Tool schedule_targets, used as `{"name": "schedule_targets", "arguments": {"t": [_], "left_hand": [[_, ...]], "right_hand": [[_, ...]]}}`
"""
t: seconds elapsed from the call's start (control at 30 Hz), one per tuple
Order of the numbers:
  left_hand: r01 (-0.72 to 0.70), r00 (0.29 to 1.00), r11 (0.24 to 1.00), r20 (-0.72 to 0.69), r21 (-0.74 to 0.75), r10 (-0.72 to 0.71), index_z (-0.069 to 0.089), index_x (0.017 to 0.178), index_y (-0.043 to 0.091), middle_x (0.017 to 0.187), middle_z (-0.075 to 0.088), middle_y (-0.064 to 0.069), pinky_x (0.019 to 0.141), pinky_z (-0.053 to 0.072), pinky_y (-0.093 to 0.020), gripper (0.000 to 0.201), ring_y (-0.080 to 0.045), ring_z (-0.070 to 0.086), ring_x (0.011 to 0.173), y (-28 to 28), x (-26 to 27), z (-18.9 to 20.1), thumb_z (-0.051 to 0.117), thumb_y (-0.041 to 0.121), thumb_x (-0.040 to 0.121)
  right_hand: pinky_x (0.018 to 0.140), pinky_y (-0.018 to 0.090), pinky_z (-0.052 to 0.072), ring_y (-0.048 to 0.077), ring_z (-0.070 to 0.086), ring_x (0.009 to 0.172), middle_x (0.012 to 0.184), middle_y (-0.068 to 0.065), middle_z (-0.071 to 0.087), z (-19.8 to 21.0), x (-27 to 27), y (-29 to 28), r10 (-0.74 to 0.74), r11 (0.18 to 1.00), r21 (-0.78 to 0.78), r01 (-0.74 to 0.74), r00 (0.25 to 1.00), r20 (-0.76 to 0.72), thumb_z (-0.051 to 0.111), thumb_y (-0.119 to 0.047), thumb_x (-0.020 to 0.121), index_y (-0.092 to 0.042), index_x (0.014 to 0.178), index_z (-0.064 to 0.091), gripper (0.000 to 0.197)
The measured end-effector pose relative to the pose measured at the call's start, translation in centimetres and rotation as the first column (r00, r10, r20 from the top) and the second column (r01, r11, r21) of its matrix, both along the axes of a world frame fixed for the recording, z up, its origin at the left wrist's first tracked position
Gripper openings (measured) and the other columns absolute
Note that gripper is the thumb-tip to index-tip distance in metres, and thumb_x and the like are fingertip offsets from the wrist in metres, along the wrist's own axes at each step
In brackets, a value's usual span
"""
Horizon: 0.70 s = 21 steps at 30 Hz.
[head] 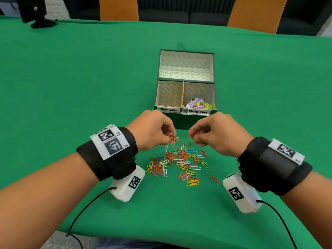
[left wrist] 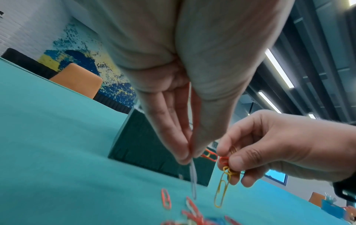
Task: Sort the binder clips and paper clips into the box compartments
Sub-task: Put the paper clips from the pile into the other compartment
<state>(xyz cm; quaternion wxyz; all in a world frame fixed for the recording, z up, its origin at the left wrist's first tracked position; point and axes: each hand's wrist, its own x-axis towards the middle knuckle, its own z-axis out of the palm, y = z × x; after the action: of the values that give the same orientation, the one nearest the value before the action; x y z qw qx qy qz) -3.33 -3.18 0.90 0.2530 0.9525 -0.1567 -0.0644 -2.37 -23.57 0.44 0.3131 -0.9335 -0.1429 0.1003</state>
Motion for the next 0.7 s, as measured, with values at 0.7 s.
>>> {"name": "schedule_targets", "arguments": {"t": [0.7], "left_hand": [[-0.136, 0.975, 0.990, 0.182, 0.042, 0.126, 0.075, 0.093, 0.016, 0.089, 0.073, 0.001, 0.082, 0.053, -0.028, 0.015, -0.015, 0.066, 0.084, 0.5, 6.9, 4.2, 0.071, 0.010, 0.080]], "right_hand": [[0.074, 0.037, 0.061, 0.024, 0.073, 0.072, 0.073, 0.001, 0.075, 6.3, 5.3, 3.7, -0.212, 0.905, 0.406, 0.126, 0.962, 0.173, 0.070, -0.003, 0.080, -0.020, 0.081, 0.075, 0.017]]}}
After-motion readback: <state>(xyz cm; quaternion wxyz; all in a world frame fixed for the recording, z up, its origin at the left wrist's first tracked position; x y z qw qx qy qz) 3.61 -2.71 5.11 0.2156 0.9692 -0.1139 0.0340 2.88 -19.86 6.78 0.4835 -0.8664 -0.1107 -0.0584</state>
